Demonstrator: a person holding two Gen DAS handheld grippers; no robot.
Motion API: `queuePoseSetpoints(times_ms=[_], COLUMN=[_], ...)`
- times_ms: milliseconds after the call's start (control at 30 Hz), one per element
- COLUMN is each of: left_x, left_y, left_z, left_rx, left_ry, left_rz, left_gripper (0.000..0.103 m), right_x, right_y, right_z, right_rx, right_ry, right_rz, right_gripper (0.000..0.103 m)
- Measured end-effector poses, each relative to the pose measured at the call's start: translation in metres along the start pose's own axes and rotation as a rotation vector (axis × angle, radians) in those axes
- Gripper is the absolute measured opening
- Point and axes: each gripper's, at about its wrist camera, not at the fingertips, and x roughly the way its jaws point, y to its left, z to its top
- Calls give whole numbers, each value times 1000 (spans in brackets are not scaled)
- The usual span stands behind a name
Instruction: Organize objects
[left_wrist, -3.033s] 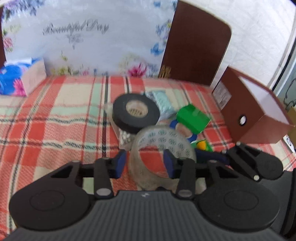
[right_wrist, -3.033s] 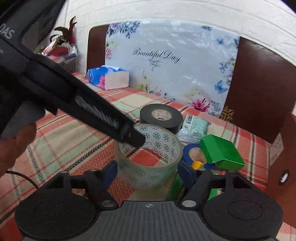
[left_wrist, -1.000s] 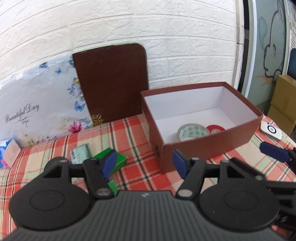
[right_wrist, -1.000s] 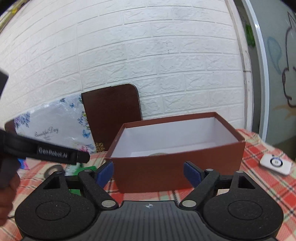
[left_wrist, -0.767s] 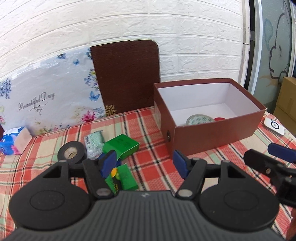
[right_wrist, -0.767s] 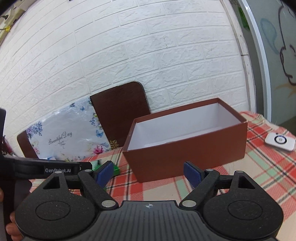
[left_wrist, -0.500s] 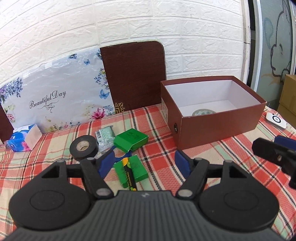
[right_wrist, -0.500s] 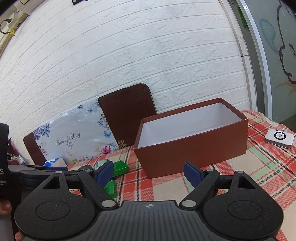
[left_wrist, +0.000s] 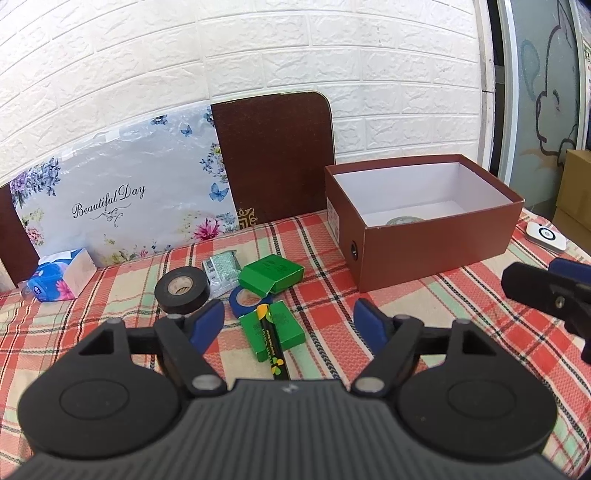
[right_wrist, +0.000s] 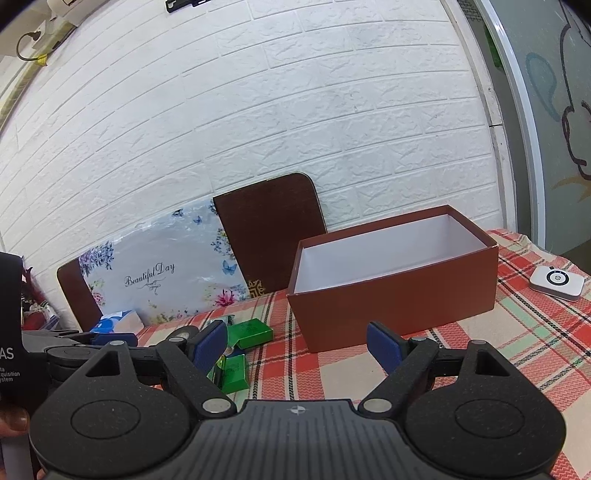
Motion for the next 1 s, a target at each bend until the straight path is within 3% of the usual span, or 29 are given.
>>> queuePoseSetpoints(times_ms=[433,1000], left_x=[7,57], left_y=[8,49], left_z=[-15,-43], left_rx=[-6,-78], left_ry=[24,130], left_rz=[17,39], left_gripper=[82,82], right_x=[9,55], right_y=[3,27], right_z=[-8,-27], right_rx=[-17,-87], right_ry=[33,169], right_rz=[9,16], right_gripper=[82,82])
